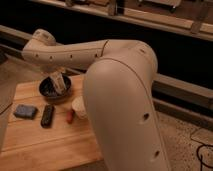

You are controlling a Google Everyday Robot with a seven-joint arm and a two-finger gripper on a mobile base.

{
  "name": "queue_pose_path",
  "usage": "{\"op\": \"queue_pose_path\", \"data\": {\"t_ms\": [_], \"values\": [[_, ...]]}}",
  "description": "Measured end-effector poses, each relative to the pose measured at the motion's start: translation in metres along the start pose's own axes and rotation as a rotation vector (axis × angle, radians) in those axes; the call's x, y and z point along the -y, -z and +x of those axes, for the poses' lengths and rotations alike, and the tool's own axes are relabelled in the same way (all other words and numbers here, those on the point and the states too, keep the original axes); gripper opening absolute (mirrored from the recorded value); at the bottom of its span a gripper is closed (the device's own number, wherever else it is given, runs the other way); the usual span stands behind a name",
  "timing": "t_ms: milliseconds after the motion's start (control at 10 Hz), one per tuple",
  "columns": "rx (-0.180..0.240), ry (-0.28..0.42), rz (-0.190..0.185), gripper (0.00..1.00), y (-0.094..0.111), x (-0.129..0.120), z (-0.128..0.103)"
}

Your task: Place the bottle in the ceramic bowl

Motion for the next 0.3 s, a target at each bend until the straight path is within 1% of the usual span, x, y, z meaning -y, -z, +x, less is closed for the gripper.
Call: {"op": "queue_pose_path", "data": {"t_ms": [300], "values": [[-0.001, 0.004, -0.003, 0.60, -0.0002, -0.0035, 0.0007]]}}
